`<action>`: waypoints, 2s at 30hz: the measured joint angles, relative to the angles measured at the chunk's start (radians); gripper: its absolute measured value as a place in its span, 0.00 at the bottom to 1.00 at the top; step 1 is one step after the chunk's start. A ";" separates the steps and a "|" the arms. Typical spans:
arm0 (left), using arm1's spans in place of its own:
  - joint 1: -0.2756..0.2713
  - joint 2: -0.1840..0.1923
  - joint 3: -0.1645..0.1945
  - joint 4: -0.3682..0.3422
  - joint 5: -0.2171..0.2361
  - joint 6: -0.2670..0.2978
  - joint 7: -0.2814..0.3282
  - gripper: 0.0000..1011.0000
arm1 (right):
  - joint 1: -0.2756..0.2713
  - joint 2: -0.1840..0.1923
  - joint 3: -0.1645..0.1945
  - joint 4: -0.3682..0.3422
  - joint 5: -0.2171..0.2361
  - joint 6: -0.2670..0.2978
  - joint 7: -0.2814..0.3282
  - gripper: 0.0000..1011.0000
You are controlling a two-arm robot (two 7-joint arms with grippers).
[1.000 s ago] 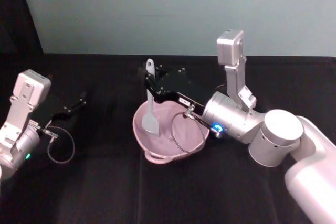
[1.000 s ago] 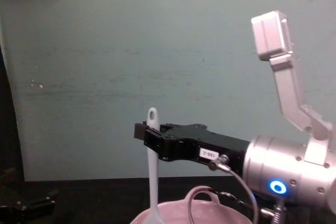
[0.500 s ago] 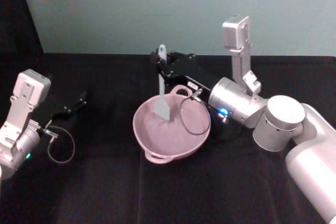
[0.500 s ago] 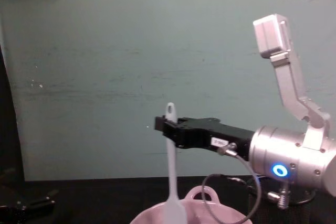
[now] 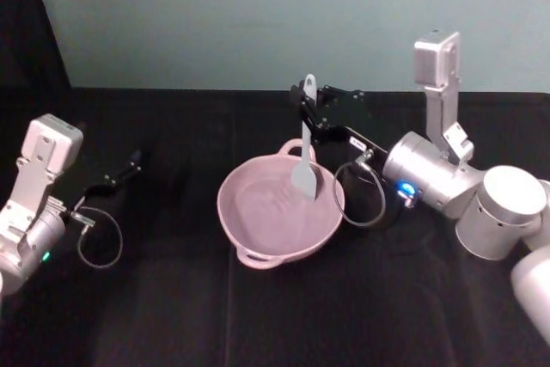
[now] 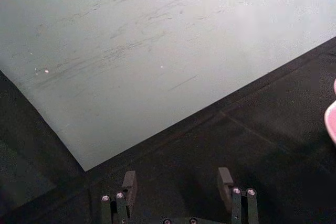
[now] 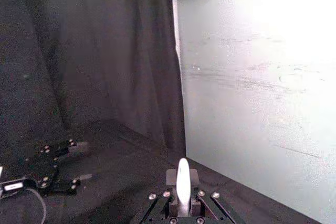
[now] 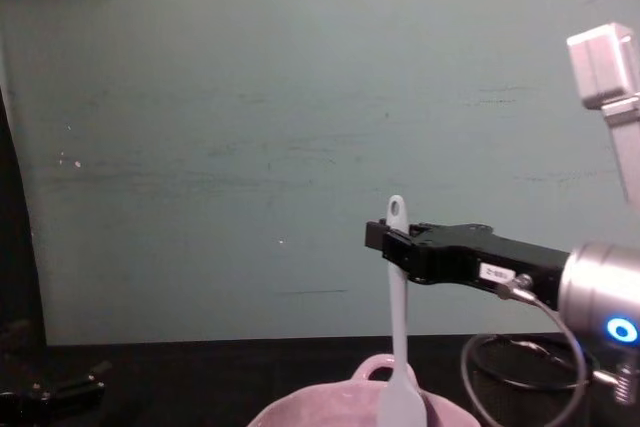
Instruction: Use the one hand to pick up the spoon and stir the clear water in the bowl.
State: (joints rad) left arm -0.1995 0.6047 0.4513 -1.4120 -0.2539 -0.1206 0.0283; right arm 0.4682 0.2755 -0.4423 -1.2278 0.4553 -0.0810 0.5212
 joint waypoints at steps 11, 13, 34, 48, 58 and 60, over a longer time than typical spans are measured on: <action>0.000 0.000 0.000 0.000 0.000 0.000 0.000 1.00 | -0.101 0.058 0.013 -0.140 0.016 0.006 0.002 0.12; 0.000 0.000 0.000 0.000 0.000 0.000 0.000 1.00 | -0.109 0.058 0.009 -0.151 0.018 0.006 0.006 0.12; 0.000 0.000 0.000 0.000 0.000 0.000 0.000 1.00 | -0.019 -0.050 -0.082 -0.033 0.010 -0.006 0.038 0.12; 0.000 0.000 0.000 0.000 0.000 0.000 0.000 1.00 | 0.049 -0.073 -0.054 0.071 0.004 -0.016 0.024 0.12; 0.000 0.000 0.000 0.000 0.000 0.000 0.000 1.00 | -0.002 -0.012 -0.014 0.000 0.011 -0.006 0.012 0.12; 0.000 0.000 0.000 0.000 0.000 0.000 0.000 1.00 | -0.015 0.000 -0.010 -0.020 0.012 -0.001 0.012 0.12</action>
State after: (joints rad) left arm -0.1995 0.6047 0.4514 -1.4120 -0.2539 -0.1206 0.0283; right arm 0.4529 0.2753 -0.4528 -1.2478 0.4677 -0.0822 0.5333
